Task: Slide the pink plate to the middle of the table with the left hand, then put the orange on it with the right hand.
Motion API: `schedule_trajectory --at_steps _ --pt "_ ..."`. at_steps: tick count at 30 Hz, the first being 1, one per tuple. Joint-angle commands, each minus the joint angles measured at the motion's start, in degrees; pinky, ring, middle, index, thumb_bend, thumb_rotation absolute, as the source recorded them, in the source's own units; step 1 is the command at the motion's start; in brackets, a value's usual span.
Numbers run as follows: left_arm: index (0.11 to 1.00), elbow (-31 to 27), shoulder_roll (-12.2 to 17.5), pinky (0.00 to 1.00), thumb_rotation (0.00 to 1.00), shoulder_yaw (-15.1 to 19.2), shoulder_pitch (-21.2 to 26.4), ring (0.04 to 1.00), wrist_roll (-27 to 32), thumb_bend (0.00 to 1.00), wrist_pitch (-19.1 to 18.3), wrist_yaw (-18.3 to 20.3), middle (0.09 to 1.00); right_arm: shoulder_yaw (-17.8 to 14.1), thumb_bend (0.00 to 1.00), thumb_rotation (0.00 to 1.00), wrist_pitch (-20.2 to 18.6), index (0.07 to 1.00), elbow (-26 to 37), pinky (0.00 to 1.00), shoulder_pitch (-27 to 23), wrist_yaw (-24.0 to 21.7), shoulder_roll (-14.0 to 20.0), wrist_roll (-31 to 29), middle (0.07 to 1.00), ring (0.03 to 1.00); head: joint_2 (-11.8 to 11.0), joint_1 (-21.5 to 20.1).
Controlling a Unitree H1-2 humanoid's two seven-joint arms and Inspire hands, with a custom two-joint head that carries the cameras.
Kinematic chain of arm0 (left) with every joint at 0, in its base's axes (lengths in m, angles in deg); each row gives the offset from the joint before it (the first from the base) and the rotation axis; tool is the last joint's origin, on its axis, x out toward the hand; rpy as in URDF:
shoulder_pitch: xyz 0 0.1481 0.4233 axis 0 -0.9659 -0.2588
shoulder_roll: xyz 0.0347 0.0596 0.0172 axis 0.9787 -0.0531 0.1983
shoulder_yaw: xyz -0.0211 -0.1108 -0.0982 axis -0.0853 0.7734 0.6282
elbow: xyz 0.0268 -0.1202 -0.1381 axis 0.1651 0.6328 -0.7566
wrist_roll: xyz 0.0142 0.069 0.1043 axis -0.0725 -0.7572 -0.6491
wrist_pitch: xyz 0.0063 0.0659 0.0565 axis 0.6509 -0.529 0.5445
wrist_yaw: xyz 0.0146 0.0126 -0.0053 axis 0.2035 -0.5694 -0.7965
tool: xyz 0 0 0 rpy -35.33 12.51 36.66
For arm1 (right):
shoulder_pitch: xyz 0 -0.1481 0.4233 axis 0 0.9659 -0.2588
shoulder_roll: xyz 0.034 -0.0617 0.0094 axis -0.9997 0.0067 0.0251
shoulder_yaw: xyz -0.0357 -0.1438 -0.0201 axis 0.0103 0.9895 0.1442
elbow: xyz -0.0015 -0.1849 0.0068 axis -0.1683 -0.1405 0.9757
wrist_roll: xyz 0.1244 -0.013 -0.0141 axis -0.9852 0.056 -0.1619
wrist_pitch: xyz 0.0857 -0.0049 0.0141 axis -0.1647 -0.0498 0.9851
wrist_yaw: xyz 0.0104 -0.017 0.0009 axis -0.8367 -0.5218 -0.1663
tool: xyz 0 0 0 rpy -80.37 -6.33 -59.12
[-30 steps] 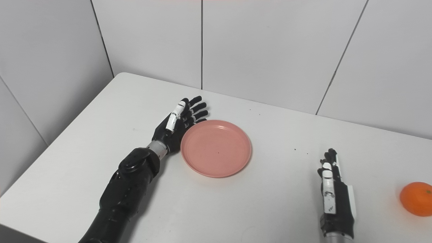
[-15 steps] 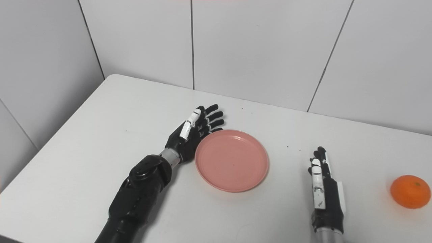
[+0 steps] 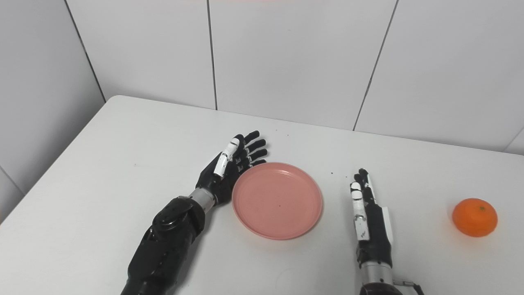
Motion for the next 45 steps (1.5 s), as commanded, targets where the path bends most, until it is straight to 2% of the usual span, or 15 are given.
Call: schedule_trajectory --at_steps 1,12,20,21,27,29,33,35,38,39,43,45 --pt "0.910 0.9 -0.5 0.89 1.00 -0.6 -1.2 0.907 -0.7 0.38 -0.7 0.2 0.917 0.2 0.25 1.00 -0.3 0.964 2.0 0.96 -2.0 0.7 -0.7 0.4 0.956 0.944 -0.1 0.0" --pt "0.917 0.0 0.0 0.92 1.00 1.4 -2.3 0.923 0.4 0.37 -0.6 0.4 0.928 0.5 0.25 1.00 0.0 0.957 1.7 0.96 -2.2 1.3 -1.5 1.4 0.949 0.937 -0.1 -3.5" --pt "0.926 -0.2 0.9 0.93 1.00 2.6 -3.1 0.926 2.0 0.36 0.1 1.7 0.933 0.1 0.26 1.00 -0.5 0.950 2.7 0.95 -2.8 2.5 -2.4 1.6 0.947 0.939 -0.2 -9.8" --pt "0.926 -0.2 1.1 0.93 1.00 2.8 -3.1 0.926 2.1 0.36 -0.1 1.8 0.933 0.1 0.26 1.00 -0.8 0.950 3.0 0.95 -3.0 2.6 -2.5 1.9 0.947 0.939 -0.4 -11.7" --pt "0.933 0.4 2.0 0.93 1.00 3.5 -3.2 0.932 2.5 0.35 0.1 2.9 0.943 0.4 0.31 1.00 -4.0 0.942 4.8 0.92 -4.1 3.4 -2.9 4.4 0.941 0.937 -1.9 -16.1" --pt "0.935 1.0 2.2 0.94 1.00 3.8 -3.3 0.936 2.9 0.35 0.7 3.4 0.947 1.5 0.36 1.00 -4.9 0.937 6.3 0.88 -4.0 3.7 -2.1 7.6 0.938 0.932 -3.2 -18.5" --pt "0.929 2.6 2.3 0.94 1.00 4.3 -3.4 0.929 3.2 0.35 2.3 4.1 0.937 4.3 0.45 1.00 -3.0 0.900 7.7 0.80 -3.9 4.8 1.2 16.2 0.893 0.867 -4.6 -20.5" --pt "0.932 3.4 2.5 0.94 1.00 4.4 -3.4 0.932 3.2 0.35 3.3 4.6 0.940 5.1 0.49 1.00 -5.9 0.892 10.8 0.81 -4.1 4.1 3.2 21.2 0.891 0.871 -5.8 -22.0" --pt "0.939 4.6 2.7 0.95 1.00 4.4 -3.4 0.942 3.4 0.36 4.7 5.3 0.948 4.8 0.57 1.00 -9.3 0.897 14.6 0.83 -4.3 3.3 4.8 25.5 0.897 0.883 -6.6 -23.1" --pt "0.938 5.2 2.8 0.95 1.00 4.6 -3.3 0.942 3.7 0.36 5.1 5.4 0.948 4.7 0.57 0.99 -10.1 0.897 15.6 0.83 -4.5 3.1 5.4 26.9 0.895 0.881 -7.7 -25.5" --pt "0.930 6.5 2.8 0.95 1.00 5.6 -3.0 0.935 4.9 0.35 5.4 5.8 0.941 3.6 0.61 0.92 -13.7 0.901 19.7 0.83 -5.3 0.9 7.8 29.8 0.902 0.884 -8.7 -27.8" --pt "0.938 7.7 3.1 0.95 1.00 5.8 -2.7 0.938 5.6 0.34 6.0 6.5 0.947 2.2 0.69 0.81 -14.7 0.900 21.8 0.81 -5.6 0.3 9.5 30.9 0.890 0.866 -9.3 -29.1"
